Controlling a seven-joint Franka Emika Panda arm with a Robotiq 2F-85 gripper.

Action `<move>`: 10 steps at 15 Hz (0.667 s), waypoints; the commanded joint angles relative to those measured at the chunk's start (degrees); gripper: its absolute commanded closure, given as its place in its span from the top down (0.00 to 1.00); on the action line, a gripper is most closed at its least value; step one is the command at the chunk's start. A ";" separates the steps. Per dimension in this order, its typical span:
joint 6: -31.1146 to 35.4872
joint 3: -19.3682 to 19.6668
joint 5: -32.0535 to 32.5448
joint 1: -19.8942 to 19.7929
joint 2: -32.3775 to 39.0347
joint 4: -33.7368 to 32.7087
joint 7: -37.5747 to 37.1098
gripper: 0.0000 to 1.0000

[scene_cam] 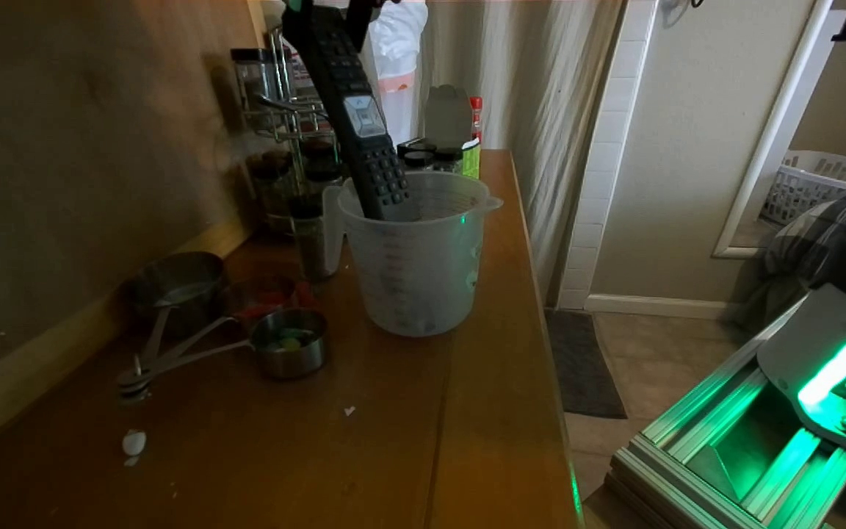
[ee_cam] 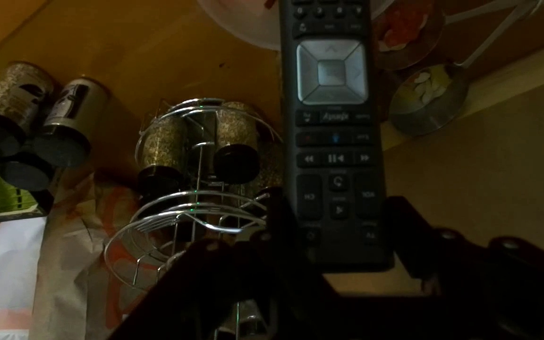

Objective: Put the remote control in the clear jug.

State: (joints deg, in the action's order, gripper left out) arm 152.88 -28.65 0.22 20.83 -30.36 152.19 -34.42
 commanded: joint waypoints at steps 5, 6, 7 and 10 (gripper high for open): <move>1.05 5.68 -8.94 5.72 -0.01 2.49 11.57 0.32; 0.42 6.34 -9.71 6.27 0.14 2.42 12.96 0.37; -0.25 7.23 -10.42 6.72 0.24 2.40 14.45 0.82; -1.18 8.29 -11.59 7.24 0.05 2.35 16.82 0.95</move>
State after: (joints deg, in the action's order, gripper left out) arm 152.73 -22.11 -8.70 26.61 -30.10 154.49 -21.20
